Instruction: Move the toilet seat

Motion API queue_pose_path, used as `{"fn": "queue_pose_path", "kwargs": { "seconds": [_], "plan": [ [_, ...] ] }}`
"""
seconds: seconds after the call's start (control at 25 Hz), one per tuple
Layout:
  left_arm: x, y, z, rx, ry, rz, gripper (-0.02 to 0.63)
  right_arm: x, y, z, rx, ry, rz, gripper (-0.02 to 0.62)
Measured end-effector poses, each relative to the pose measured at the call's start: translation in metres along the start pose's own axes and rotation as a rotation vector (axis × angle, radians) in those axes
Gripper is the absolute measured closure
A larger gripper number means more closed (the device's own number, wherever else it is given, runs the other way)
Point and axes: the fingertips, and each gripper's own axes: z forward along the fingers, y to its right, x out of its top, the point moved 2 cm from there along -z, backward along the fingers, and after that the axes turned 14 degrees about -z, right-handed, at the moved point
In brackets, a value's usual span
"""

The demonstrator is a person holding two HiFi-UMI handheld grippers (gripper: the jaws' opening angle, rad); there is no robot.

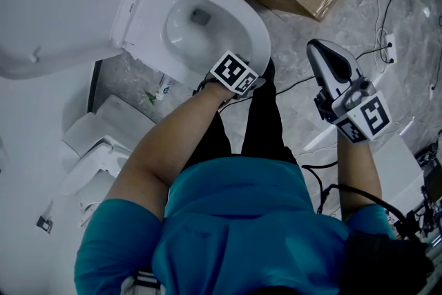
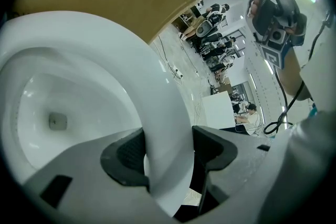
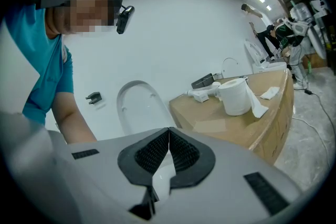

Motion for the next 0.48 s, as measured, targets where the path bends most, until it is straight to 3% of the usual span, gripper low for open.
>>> {"fn": "queue_pose_path", "kwargs": {
  "seconds": [0.48],
  "plan": [
    [0.002, 0.012, -0.020, -0.076, 0.020, 0.011, 0.331, 0.008, -0.005, 0.004, 0.009, -0.015, -0.044, 0.597]
  ]
}}
